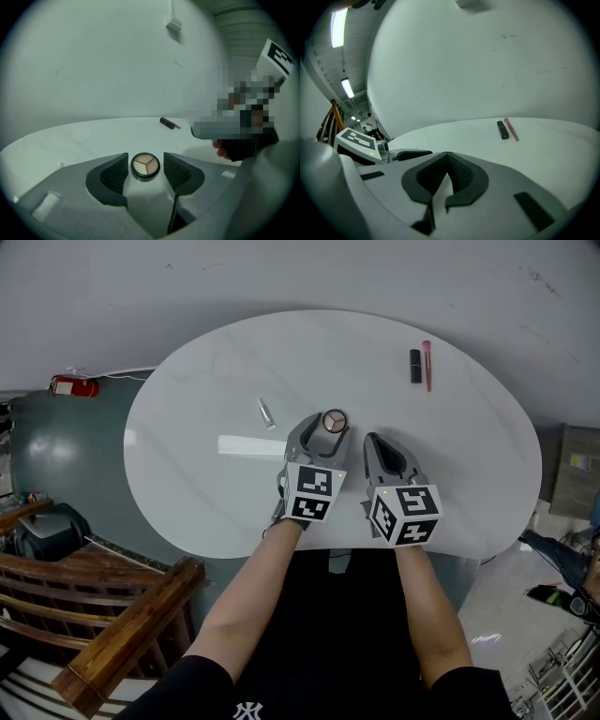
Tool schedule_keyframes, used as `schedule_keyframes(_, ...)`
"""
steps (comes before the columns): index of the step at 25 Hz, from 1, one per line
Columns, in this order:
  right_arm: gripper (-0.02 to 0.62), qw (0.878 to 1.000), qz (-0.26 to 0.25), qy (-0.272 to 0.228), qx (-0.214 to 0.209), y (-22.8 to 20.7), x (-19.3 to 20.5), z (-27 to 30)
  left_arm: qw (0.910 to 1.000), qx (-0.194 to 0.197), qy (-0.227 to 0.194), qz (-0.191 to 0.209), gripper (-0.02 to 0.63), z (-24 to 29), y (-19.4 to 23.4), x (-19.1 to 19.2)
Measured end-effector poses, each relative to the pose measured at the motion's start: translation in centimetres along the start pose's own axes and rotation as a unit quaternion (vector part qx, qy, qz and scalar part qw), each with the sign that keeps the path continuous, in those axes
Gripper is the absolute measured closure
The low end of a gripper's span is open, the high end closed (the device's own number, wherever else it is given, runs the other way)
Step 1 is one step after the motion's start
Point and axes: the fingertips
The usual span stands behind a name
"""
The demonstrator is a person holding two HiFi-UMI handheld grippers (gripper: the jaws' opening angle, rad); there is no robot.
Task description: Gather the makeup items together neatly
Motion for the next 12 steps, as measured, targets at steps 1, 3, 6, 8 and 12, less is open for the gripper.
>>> schedule_keyframes(1, 0.580, 1.000, 0.000, 0.000, 0.000, -0.1, -0.1, 0.1, 1.0000, 0.002, 0.002, 0.001, 0.385, 0.2, -0.1, 0.1)
schedule_keyframes(3, 0.578, 1.000, 0.000, 0.000, 0.000, -0.1, -0.2, 0.3, 1.0000, 0.006, 0.006, 0.003, 0.383, 0.4, -0.3, 0.3)
schedule_keyframes(6, 0.580, 1.000, 0.001, -0.001, 0.001, -0.3, -0.5, 0.4, 0.9999, 0.006, 0.012, 0.006, 0.382, 0.8, -0.3, 0.4)
schedule_keyframes(8, 0.580, 1.000, 0.002, 0.000, 0.001, -0.5, -0.5, 0.6, 0.9998, 0.004, 0.018, 0.008, 0.383, 1.0, -0.3, 0.5)
schedule_keyframes(12, 0.580, 1.000, 0.004, 0.004, 0.000, -0.8, -0.4, 0.8, 0.9995, -0.009, 0.027, 0.017, 0.383, 1.2, -0.2, 0.7)
Point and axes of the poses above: the fingertips, and each gripper's own axes: z forward along the fingers, y to its left, x out of its underside, and after that the axes turned 9 degrees about -x, right-handed
